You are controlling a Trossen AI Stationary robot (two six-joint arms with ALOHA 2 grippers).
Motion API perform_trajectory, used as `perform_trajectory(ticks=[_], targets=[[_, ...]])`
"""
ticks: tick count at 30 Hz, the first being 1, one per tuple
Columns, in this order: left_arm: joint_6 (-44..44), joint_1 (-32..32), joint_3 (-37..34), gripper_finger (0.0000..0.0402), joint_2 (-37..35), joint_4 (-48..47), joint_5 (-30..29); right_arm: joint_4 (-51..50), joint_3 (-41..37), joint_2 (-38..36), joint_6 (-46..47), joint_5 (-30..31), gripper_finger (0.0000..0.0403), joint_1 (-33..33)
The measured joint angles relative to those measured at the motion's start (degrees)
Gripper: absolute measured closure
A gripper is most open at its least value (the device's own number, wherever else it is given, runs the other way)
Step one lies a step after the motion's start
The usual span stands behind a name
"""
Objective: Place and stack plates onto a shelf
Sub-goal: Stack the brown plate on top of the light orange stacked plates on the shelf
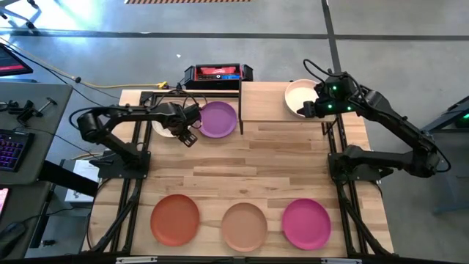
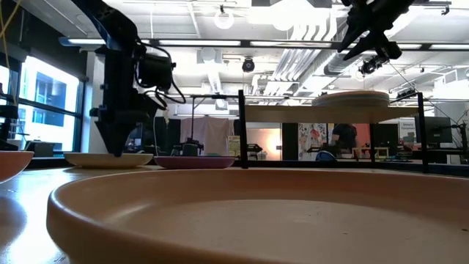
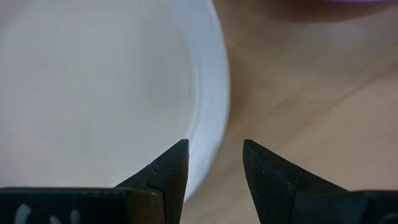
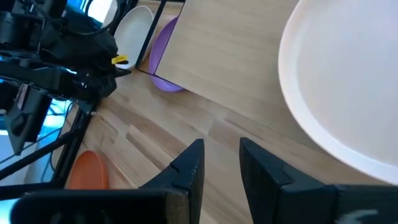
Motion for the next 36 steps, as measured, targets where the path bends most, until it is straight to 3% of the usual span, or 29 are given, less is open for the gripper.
perform_trajectory(ticks=[6,10,17,27,36], targets=[[-1.31,-3.9,3.23,0.0261,-5.83,-4.28,0.03,-0.02,0.0,0.0,-0.1,0.13,0.032,0.02],[-4.41,-9.53,4.53,0.0261,-10.1,-2.46,4.81,-0.02,0.0,0.0,1.39,0.11,0.032,0.02],[-12.31,-18.3,5.0,0.0261,-11.16,-0.14,7.97,-0.02,0.0,0.0,7.13,0.1,0.032,3.18],[-14.99,-24.73,5.0,0.0261,-11.16,3.19,12.68,0.09,0.0,0.0,20.58,1.0,0.032,15.69],[-22.9,-29.1,5.0,0.0261,-10.86,15.3,16.42,0.78,-0.02,1.37,29.0,9.57,0.032,29.26]])
